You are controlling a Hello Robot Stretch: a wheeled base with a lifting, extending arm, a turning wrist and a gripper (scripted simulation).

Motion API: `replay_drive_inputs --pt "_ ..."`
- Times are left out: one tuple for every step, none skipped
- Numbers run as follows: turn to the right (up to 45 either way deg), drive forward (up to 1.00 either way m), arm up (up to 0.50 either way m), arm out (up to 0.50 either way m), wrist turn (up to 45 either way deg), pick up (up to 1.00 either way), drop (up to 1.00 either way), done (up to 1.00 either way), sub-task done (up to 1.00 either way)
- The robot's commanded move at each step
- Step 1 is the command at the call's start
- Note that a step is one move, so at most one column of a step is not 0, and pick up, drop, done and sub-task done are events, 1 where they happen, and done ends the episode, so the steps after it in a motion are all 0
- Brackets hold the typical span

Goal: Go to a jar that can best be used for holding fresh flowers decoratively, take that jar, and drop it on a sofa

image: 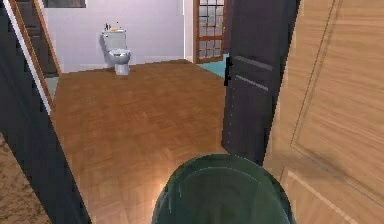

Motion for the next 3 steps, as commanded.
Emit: replay_drive_inputs --pt "0.0 0.45 0.00 0.00 0.0 0.00 0.00 0.00 0.00" --pt "-12.0 0.00 0.00 0.00 0.0 0.00 0.00 0.00 0.00" --pt "0.0 1.00 0.00 0.00 0.0 0.00 0.00 0.00 0.00"
